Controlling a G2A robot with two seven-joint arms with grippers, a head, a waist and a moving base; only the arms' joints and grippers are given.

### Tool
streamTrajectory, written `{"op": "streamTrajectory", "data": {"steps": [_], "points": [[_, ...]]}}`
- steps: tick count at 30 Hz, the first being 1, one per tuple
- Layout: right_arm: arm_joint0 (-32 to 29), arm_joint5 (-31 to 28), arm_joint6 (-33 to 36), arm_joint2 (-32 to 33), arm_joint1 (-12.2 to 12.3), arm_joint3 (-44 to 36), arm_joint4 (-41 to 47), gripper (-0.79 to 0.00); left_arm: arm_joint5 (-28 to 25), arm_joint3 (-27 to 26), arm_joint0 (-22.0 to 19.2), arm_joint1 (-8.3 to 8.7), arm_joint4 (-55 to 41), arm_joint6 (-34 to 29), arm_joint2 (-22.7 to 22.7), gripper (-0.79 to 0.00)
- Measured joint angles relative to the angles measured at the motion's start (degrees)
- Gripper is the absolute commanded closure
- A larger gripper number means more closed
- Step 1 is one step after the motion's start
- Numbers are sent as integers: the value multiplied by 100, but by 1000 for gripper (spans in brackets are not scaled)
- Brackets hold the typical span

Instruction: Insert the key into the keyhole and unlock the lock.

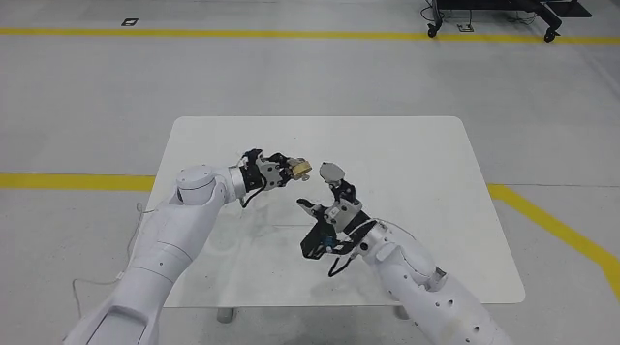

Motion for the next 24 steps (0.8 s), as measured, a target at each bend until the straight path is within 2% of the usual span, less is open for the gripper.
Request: {"op": "streamTrajectory", "data": {"steps": [4, 7, 11, 17, 20, 24], "points": [[-81, -264, -1111, 218, 27, 162, 825, 0, 188, 137, -61, -20, -108, -126, 35, 0], [-27, -352, -1476, 287, 27, 299, 1053, 0, 392, 240, -128, -36, -81, -175, 109, 0], [5, -57, -983, 332, 34, 300, 520, 0, 354, 290, -144, -51, -177, -146, 96, 0], [12, -94, -915, 311, 34, 299, 452, 0, 253, 183, -84, -45, -5, 48, 127, 0], [42, 134, -608, 118, 20, 266, -311, 0, 326, 22, 34, -44, 2, 274, 120, 0], [118, 369, -73, -162, -29, 329, -1392, 0, 621, 4, 82, -37, -243, 235, 48, 0]]}}
